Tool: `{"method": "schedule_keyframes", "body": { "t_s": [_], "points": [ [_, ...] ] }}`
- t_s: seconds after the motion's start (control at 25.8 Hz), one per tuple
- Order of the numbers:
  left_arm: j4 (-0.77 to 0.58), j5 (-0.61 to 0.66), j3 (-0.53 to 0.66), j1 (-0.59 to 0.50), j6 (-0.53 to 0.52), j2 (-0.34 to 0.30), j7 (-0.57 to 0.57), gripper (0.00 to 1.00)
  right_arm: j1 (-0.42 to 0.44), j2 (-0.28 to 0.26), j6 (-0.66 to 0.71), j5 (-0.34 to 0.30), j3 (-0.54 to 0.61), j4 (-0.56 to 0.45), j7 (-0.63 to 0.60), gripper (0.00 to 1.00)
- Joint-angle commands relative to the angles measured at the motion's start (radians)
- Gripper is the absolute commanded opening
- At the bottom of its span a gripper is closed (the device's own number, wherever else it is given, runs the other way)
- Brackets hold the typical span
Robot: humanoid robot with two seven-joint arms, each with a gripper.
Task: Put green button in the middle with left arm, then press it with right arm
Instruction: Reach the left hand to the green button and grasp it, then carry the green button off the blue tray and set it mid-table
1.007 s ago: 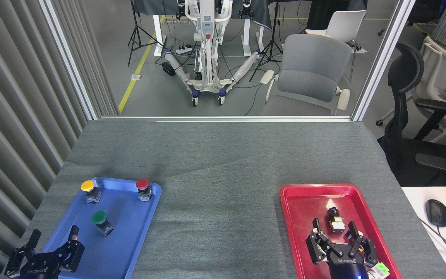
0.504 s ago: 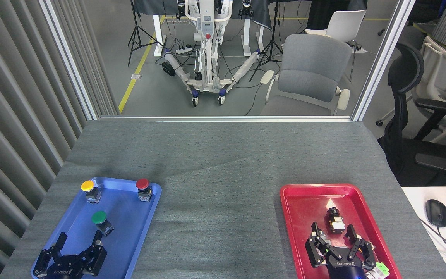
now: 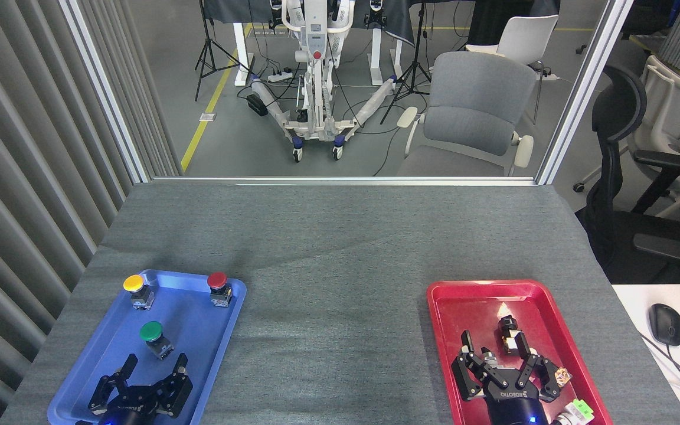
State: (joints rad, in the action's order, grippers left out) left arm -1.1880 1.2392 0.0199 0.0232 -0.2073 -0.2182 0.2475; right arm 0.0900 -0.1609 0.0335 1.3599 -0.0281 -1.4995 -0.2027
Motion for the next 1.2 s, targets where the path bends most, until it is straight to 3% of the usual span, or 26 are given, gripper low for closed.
{"method": "schedule_keyframes", "body": {
  "t_s": [0.0,0.43,0.62,0.81,1.16],
  "points": [
    [0.076,0.002,-0.037,0.061,0.000,-0.001,-0.001,0.99,0.007,0.006,-0.006,0.002,-0.012,-0.016,0.006,1.00],
    [0.229,0.014,-0.040,0.161,0.059,0.028,0.001,0.99,0.010,0.014,-0.006,0.027,-0.055,-0.010,0.009,1.00],
    [0.286,0.017,-0.040,0.195,0.068,0.025,-0.001,0.99,0.004,0.087,-0.044,0.045,-0.075,-0.024,0.012,1.00],
    [0.317,0.023,-0.038,0.211,0.141,0.030,0.001,0.99,0.033,0.083,-0.055,0.056,-0.078,-0.024,0.012,1.00],
    [0.380,0.019,-0.038,0.264,0.149,0.039,0.024,0.97,0.024,0.072,-0.049,0.056,-0.078,-0.018,0.011,1.00]
  ]
}}
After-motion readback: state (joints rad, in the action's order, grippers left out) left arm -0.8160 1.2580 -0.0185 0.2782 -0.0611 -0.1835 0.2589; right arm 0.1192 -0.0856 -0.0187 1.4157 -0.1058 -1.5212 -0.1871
